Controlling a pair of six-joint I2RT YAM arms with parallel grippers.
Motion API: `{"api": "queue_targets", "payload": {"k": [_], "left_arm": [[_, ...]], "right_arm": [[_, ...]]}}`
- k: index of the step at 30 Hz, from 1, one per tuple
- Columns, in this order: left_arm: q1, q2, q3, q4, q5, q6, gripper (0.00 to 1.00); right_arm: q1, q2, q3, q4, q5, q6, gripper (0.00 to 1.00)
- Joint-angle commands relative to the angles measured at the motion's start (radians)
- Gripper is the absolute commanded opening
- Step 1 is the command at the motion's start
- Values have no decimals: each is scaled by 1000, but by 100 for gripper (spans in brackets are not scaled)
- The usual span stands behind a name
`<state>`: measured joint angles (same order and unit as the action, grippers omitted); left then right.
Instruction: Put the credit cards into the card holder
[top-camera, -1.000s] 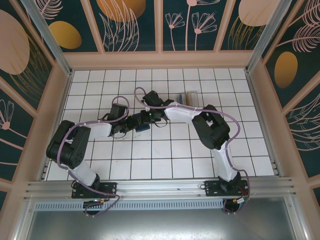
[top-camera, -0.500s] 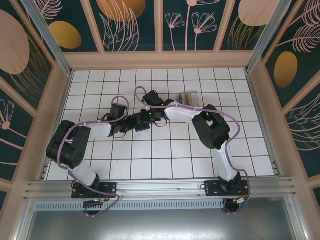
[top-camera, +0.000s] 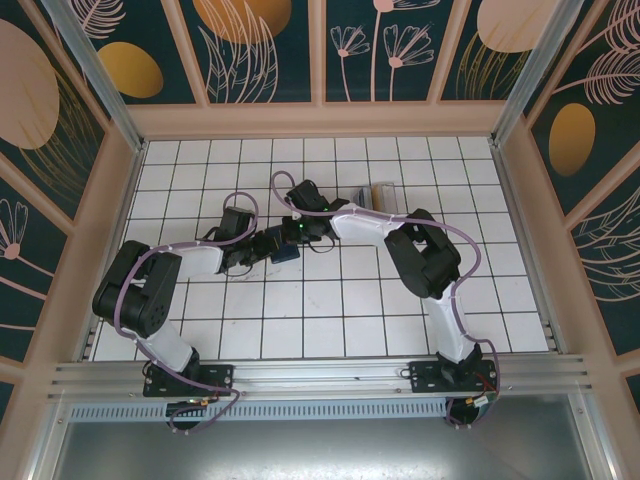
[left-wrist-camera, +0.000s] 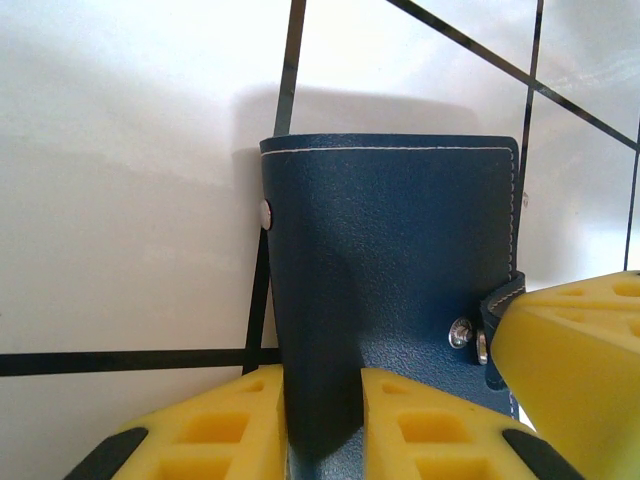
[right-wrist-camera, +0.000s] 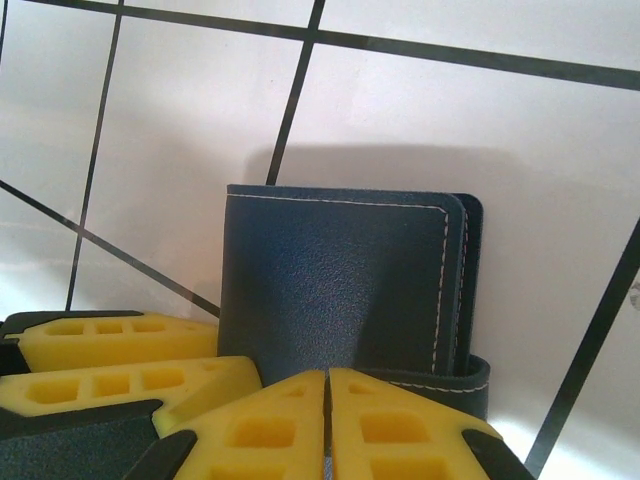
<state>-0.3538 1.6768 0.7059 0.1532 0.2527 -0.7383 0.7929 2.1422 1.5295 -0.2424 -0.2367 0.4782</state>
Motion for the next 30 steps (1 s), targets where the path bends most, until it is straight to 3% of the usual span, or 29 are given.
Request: {"api": "queue_targets", "payload": {"k": [1, 30], "left_arm": [[1, 50, -25, -93, -75, -7, 24], [2, 51, -22, -93, -69, -9, 22]], "right_arm": [[-4, -11, -11, 23, -6, 17, 9], [15, 48, -114, 111, -38, 71, 8]]}}
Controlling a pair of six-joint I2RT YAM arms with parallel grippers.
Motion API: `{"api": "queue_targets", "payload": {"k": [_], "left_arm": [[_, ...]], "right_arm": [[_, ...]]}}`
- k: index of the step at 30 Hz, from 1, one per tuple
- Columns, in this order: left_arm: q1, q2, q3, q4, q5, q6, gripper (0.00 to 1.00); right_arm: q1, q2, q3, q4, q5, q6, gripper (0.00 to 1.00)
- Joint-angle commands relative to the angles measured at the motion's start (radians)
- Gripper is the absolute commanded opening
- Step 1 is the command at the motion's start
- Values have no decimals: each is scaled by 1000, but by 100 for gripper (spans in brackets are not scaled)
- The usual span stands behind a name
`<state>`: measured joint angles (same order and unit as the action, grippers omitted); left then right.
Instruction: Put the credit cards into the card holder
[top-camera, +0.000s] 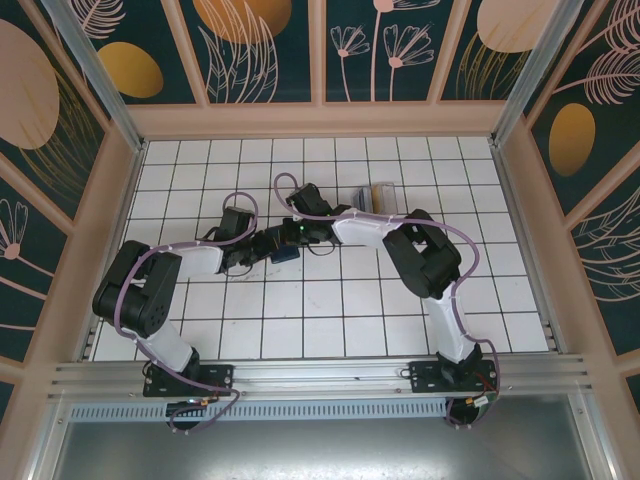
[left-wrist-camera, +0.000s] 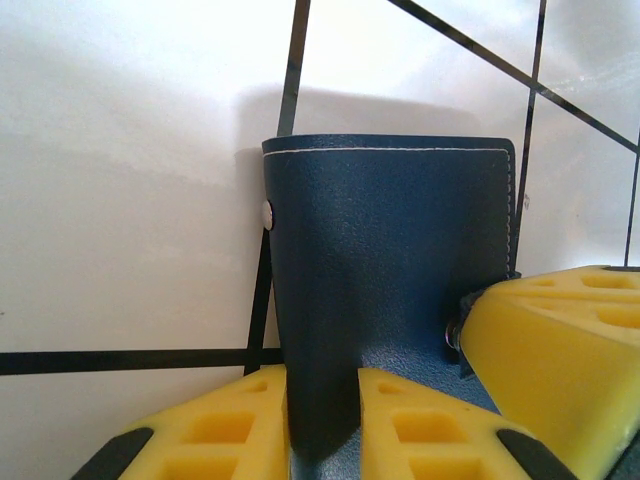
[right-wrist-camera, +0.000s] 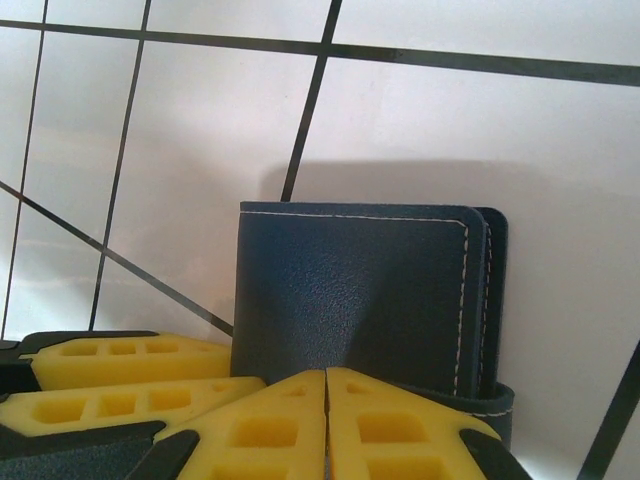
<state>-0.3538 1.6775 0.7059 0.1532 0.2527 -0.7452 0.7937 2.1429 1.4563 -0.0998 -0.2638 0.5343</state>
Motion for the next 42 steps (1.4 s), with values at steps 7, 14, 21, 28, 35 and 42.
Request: {"api": "queue_targets", "payload": {"k": [7, 14, 21, 28, 35, 42], "left_arm": [[7, 42, -29, -95, -76, -2, 22], [16, 12, -32, -84, -48, -6, 22], [41, -155, -17, -116, -69, -20, 23], [50, -466, 68, -241, -237, 28, 53], [51, -730, 68, -176, -304, 108, 98], [50, -903, -64, 8, -380, 251, 99]], "right_arm": [[17, 38, -152, 12, 17, 16, 8], [18, 18, -278, 82, 31, 36, 7], [9, -154, -189, 41, 116, -2, 27], [7, -433, -234, 78, 291, -70, 55], [-10, -936, -580, 272, 670, -271, 99], [-180, -1444, -979, 488, 765, -440, 99]]}}
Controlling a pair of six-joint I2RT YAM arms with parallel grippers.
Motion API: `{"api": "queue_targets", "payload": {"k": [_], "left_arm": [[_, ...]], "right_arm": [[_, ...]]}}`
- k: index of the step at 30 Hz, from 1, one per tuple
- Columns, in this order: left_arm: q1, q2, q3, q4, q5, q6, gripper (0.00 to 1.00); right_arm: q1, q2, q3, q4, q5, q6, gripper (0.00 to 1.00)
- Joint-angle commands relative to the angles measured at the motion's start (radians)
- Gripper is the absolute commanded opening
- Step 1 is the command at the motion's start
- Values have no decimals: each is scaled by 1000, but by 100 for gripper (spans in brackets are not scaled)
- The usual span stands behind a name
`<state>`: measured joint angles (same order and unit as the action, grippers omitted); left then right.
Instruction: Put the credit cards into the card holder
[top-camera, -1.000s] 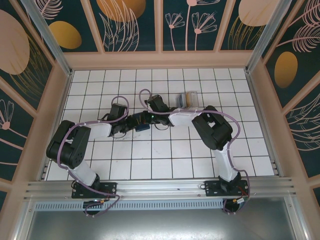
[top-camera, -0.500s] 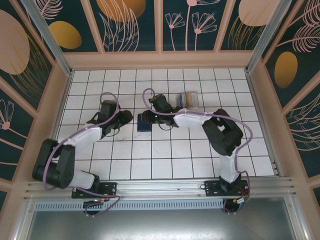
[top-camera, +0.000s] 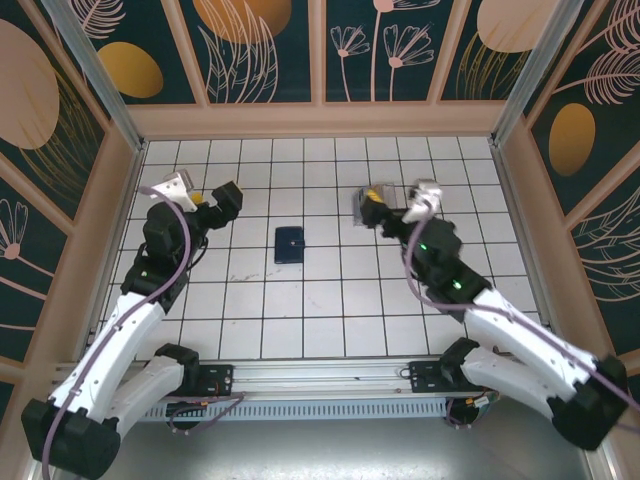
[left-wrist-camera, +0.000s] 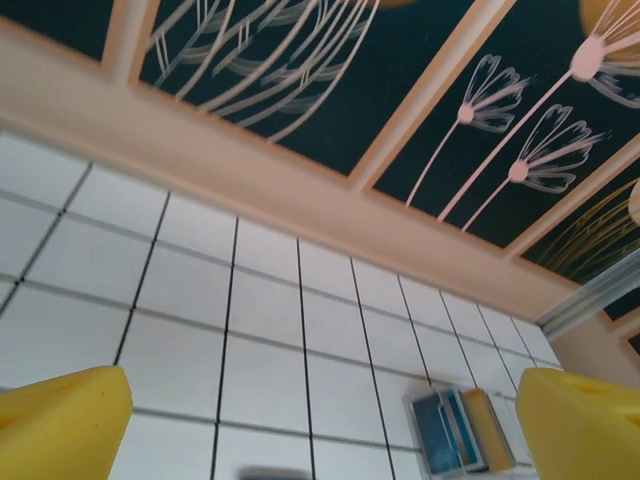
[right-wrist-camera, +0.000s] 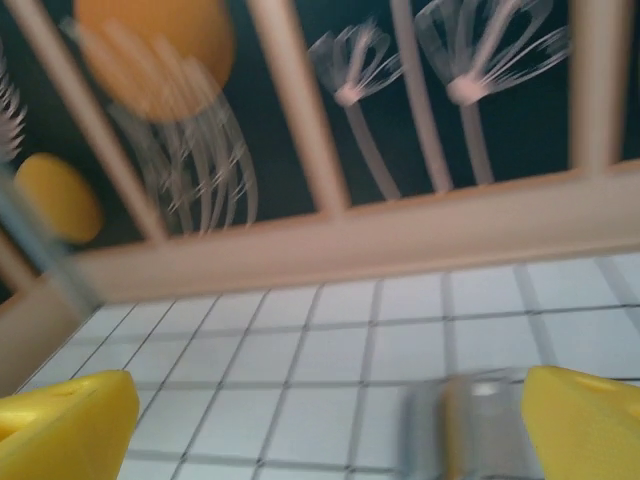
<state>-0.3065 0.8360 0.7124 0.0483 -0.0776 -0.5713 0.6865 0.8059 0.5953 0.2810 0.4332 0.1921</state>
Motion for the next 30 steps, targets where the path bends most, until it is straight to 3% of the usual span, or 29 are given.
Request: {"api": "queue_targets", "payload": {"k": [1, 2, 4, 7, 8, 10, 12, 14, 17, 24, 26, 30], "left_arm": [[0, -91, -114, 167, -77, 88, 98], [1, -117, -167, 245, -88, 137, 99], [0, -145, -265, 370, -99, 274, 99], [0, -120, -367, 480, -157, 470, 99], [1, -99, -400, 524, -195, 506, 99], [7, -54, -480, 657, -268, 545, 99], [47, 12, -556, 812, -249, 556, 99], [87, 83, -565, 829, -224, 569, 99], [116, 201, -568, 907, -222, 611, 99], [166, 475, -538, 1125, -179, 563, 99], [173, 548, -504, 1161, -140, 613, 99], [240, 613, -445, 1105, -62, 560, 99]], "right_arm": [[-115, -159, -158, 110, 53, -82, 99], [-161, -212, -199, 112, 34, -68, 99], [-236, -294, -296, 172, -69, -198, 99], [-317, -327, -476, 379, -59, -264, 99], [-368, -320, -521, 421, -45, -226, 99], [-496, -279, -569, 452, -152, -192, 99], [-636, -183, -617, 546, -276, -130, 99], [-702, -73, -634, 631, -383, -114, 99], [-727, 121, -650, 807, -326, -116, 99], [-760, 404, -554, 983, -413, -149, 99], [-761, 498, -519, 1034, -414, -134, 99], [-754, 759, -483, 1248, -414, -126, 99]]}}
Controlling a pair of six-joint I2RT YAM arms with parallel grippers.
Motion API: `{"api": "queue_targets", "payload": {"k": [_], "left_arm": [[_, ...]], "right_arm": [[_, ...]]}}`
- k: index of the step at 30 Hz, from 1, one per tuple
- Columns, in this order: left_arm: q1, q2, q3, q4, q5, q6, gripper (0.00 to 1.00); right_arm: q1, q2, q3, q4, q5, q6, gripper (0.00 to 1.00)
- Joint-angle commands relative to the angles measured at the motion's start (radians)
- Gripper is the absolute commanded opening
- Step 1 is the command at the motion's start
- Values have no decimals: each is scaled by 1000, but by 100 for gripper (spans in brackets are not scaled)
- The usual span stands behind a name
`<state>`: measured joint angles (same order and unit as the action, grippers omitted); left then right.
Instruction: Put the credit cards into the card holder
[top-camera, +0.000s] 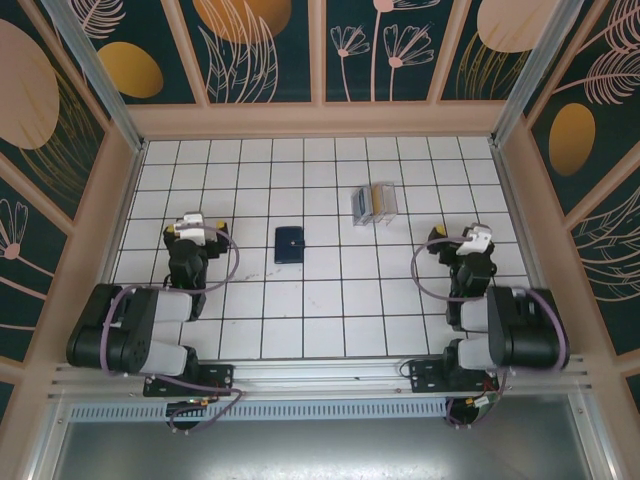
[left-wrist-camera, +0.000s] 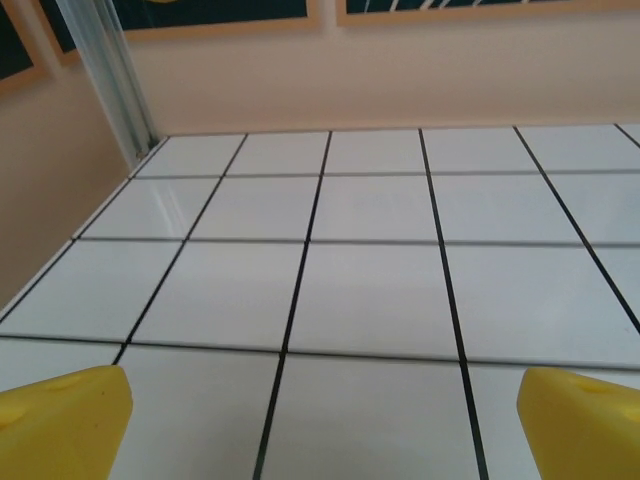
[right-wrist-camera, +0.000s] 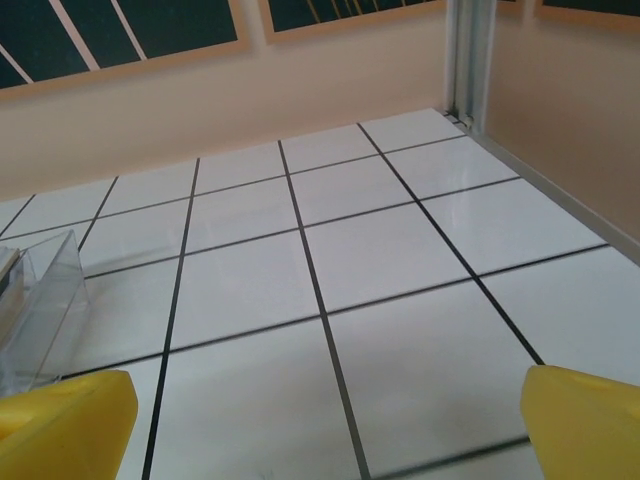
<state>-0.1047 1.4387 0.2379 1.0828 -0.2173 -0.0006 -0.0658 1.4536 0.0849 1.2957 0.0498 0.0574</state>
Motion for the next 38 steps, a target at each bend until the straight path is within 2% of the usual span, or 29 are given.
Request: {"api": "queue_targets", "payload": {"k": [1, 2, 3, 5, 6, 8, 16, 38], "left_arm": [[51, 18, 11, 107, 83, -27, 99], [75, 60, -19, 191, 102, -45, 99], [86, 113, -36, 300, 101, -58, 99], [88, 73, -3, 168, 106, -55, 99], [88, 99, -15, 241, 100, -63, 99], [88, 83, 2, 177, 81, -68, 99], [88, 83, -5, 198, 68, -73, 99], [88, 81, -4, 197, 68, -71, 99]], "right_arm": [[9, 94, 55, 152, -30, -3, 99], [19, 65, 93, 26, -11, -3, 99], [26, 94, 104, 52, 8, -10, 99], [32, 81, 114, 9, 20, -8, 99], [33, 85, 117, 16, 23, -8, 99], [35, 84, 127, -11, 31, -8, 99], [64, 85, 132, -18, 68, -31, 99], [54, 85, 139, -32, 40, -28, 99]]}}
